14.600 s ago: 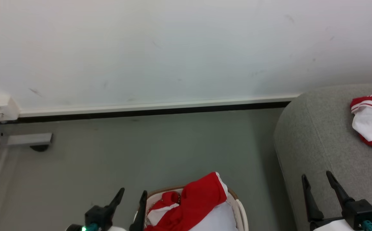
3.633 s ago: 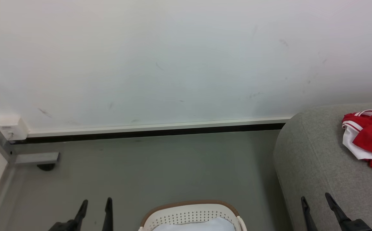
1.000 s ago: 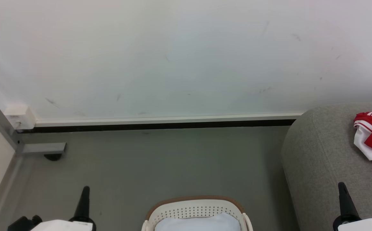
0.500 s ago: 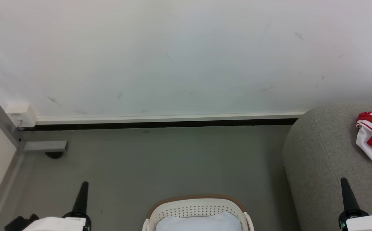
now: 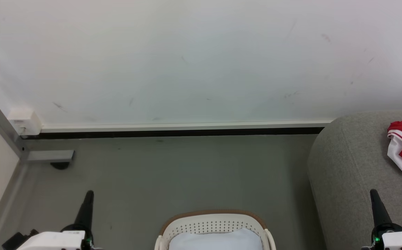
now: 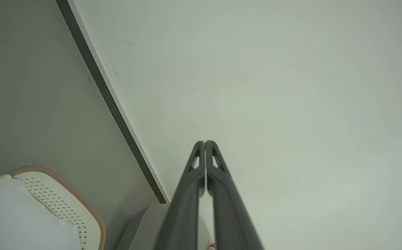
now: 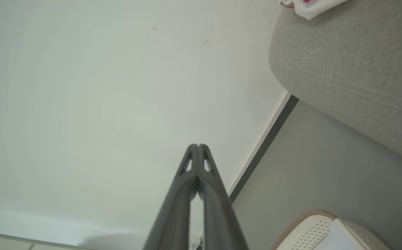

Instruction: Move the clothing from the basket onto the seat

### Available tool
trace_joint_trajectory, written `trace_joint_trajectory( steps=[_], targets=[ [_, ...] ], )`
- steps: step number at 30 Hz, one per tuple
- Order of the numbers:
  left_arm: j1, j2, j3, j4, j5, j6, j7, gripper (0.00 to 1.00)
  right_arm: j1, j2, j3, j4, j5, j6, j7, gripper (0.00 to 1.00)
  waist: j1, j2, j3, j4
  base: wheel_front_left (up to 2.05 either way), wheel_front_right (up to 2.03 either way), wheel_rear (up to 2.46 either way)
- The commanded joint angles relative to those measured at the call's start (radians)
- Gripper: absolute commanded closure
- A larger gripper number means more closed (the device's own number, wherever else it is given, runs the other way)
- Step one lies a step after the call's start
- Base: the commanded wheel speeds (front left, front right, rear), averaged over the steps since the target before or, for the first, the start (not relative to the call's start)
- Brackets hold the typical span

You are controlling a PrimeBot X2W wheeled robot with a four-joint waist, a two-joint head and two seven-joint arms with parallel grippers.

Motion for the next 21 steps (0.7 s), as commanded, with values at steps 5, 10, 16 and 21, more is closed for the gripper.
trace_joint_trajectory(
  steps=[5,10,16,21],
  targets=[
    [-0.019,0.003,0.011,-0.014,-0.058,-0.007,0.016,1.00,-0.024,-0.009,-0.006,-0.014,0.062,-0.002,0.013,1.00,0.0000,0.0000,0.002,0.003,0.00,0.00,0.00],
    [-0.022,0.002,0.016,-0.019,-0.091,-0.008,0.026,1.00,-0.023,-0.011,-0.007,-0.016,0.108,-0.002,0.021,1.00,0.0000,0.0000,0.005,0.005,0.00,0.00,0.00],
    [-0.026,0.001,0.023,-0.023,-0.135,-0.008,0.036,1.00,-0.027,-0.014,-0.007,-0.020,0.157,-0.002,0.030,1.00,0.0000,0.0000,0.007,0.008,0.00,0.00,0.00],
    [-0.027,0.000,0.027,-0.027,-0.170,-0.009,0.046,1.00,-0.029,-0.017,-0.007,-0.022,0.197,-0.002,0.038,1.00,0.0000,0.0000,0.009,0.010,0.00,0.00,0.00]
  ],
)
